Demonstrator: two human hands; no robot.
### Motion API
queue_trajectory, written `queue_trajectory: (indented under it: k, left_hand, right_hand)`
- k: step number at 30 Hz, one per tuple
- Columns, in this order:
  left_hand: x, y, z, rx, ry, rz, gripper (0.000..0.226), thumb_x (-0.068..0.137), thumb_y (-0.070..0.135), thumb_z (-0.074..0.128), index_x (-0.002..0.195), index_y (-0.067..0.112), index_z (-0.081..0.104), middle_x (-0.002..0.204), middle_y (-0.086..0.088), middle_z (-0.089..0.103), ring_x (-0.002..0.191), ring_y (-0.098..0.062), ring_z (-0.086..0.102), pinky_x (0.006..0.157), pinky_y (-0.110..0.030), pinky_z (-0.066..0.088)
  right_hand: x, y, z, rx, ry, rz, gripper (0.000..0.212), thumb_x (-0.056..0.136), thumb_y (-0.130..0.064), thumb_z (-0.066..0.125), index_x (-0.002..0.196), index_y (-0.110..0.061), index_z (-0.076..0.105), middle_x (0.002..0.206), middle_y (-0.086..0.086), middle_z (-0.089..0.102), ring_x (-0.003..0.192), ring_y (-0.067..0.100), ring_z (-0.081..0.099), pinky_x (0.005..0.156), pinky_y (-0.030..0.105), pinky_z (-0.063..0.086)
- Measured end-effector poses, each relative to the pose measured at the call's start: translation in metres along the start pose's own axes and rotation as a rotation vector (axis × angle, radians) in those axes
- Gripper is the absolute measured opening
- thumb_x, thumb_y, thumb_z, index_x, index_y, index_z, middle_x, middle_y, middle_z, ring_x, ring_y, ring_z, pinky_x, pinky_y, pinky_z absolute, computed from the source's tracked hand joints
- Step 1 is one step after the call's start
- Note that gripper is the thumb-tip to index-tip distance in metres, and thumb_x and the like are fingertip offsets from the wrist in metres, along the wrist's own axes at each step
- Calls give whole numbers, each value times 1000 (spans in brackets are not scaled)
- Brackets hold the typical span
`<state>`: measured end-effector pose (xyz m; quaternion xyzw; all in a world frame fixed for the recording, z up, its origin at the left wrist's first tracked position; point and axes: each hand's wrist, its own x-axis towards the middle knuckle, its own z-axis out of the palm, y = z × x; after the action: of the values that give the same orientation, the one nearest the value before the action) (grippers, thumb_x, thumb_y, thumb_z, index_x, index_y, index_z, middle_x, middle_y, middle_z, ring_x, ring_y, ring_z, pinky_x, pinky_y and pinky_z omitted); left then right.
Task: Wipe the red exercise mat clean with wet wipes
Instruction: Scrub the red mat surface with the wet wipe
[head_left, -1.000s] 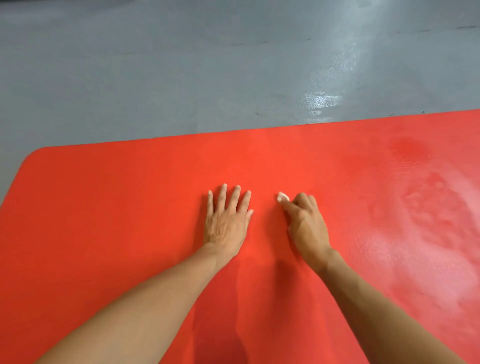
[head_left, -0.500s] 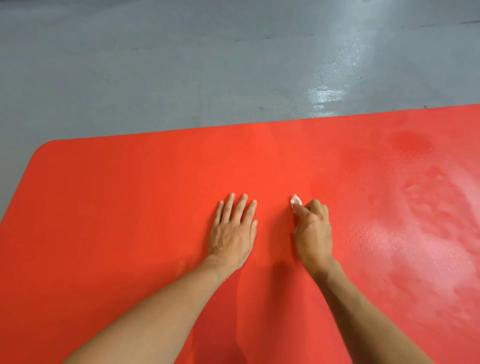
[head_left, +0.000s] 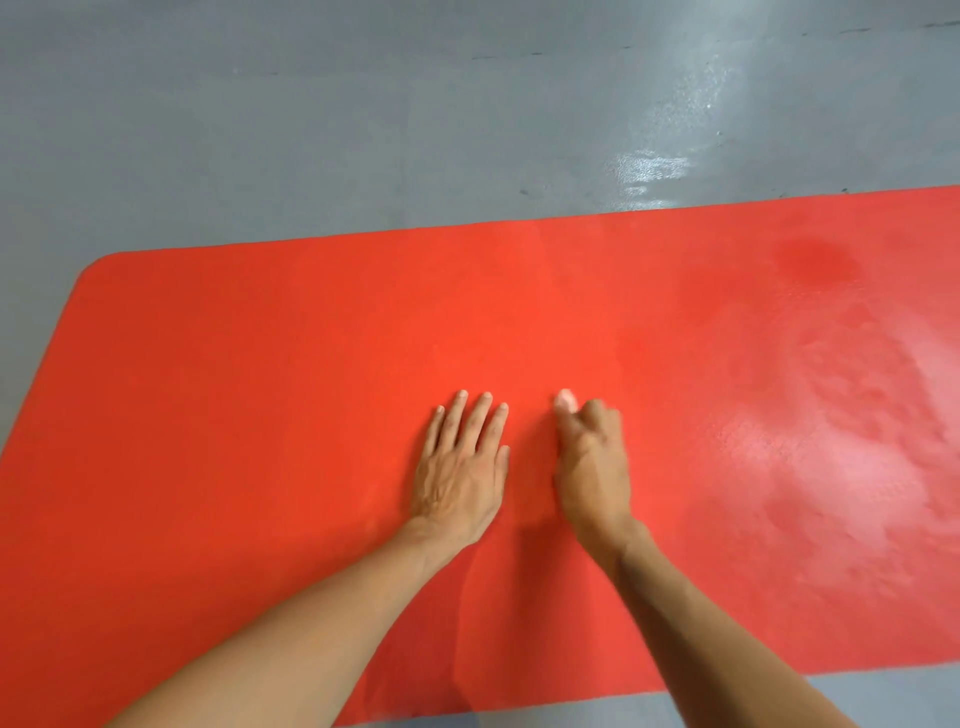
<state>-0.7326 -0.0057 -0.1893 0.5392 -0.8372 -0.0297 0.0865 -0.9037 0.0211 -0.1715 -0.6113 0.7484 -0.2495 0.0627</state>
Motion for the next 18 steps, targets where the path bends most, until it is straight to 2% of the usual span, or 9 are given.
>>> queue_trajectory:
  k: [2, 4, 6, 8, 10, 12, 13, 16, 18]
  left_hand:
    - [1, 2, -2, -22, -4, 1, 55, 105, 41, 34, 153, 19, 51, 160, -4, 47, 153, -31, 34, 124, -52, 29]
    - [1, 1, -5, -40, -9, 17, 55, 105, 41, 35, 151, 18, 54, 159, -4, 49, 152, -31, 37, 124, -52, 31]
    - [-2, -3, -8, -31, -14, 26, 56, 104, 41, 35, 152, 19, 54, 159, -4, 49, 152, -31, 38, 125, -52, 31]
    - [-7, -6, -9, -19, -11, 25, 55, 105, 41, 35, 152, 20, 53, 159, -3, 49, 152, -30, 37, 125, -52, 30]
    - [-12, -8, -9, -25, -10, 23, 55, 105, 41, 34, 152, 20, 53, 159, -4, 49, 152, -31, 37, 125, -51, 31]
    - [-13, -8, -7, -43, -10, 20, 54, 106, 41, 34, 152, 19, 54, 158, -4, 49, 152, -31, 37, 124, -52, 31]
    - [-13, -7, -7, -53, -13, 15, 54, 106, 41, 34, 152, 19, 54, 159, -4, 49, 152, -31, 37, 124, -52, 31]
    - [-12, -7, -8, -63, -34, 16, 54, 106, 42, 33, 152, 20, 53, 159, -4, 48, 153, -30, 36, 125, -51, 30]
    - [-11, -10, -9, -55, -61, 29, 56, 106, 43, 33, 153, 20, 51, 160, -2, 47, 153, -29, 34, 125, -49, 29]
  right_hand:
    - [-21, -13, 2, -28, -129, -294, 42, 101, -15, 50, 142, -4, 55, 99, 4, 50, 89, 26, 46, 77, 38, 48]
    - [-12, 1, -8, -66, -168, -423, 39, 103, -18, 58, 141, -9, 58, 94, 1, 48, 85, 25, 48, 71, 39, 49]
    - [6, 23, -18, -62, -96, -250, 35, 101, -14, 63, 136, -14, 63, 91, 1, 47, 87, 26, 48, 70, 41, 48]
    - [20, 40, -19, -32, 6, 33, 44, 94, 1, 64, 137, -12, 64, 92, 5, 49, 90, 29, 46, 74, 41, 48]
    - [14, 24, -14, -36, 39, 145, 47, 93, 4, 59, 137, -9, 62, 95, 8, 50, 92, 31, 46, 78, 40, 45]
    - [-9, -6, -4, 2, 7, 32, 40, 97, -3, 56, 137, -8, 60, 96, 6, 50, 91, 29, 45, 80, 37, 41]
    - [-23, -18, -1, 29, -39, -88, 39, 98, -6, 56, 137, -8, 60, 95, 5, 50, 89, 27, 45, 78, 36, 41]
    - [-35, -19, -7, 12, -164, -394, 37, 100, -13, 60, 137, -11, 61, 93, 1, 49, 84, 24, 46, 72, 37, 48]
    - [-14, 6, -12, -4, -122, -278, 36, 100, -12, 62, 136, -13, 63, 91, 2, 48, 87, 27, 48, 70, 40, 48]
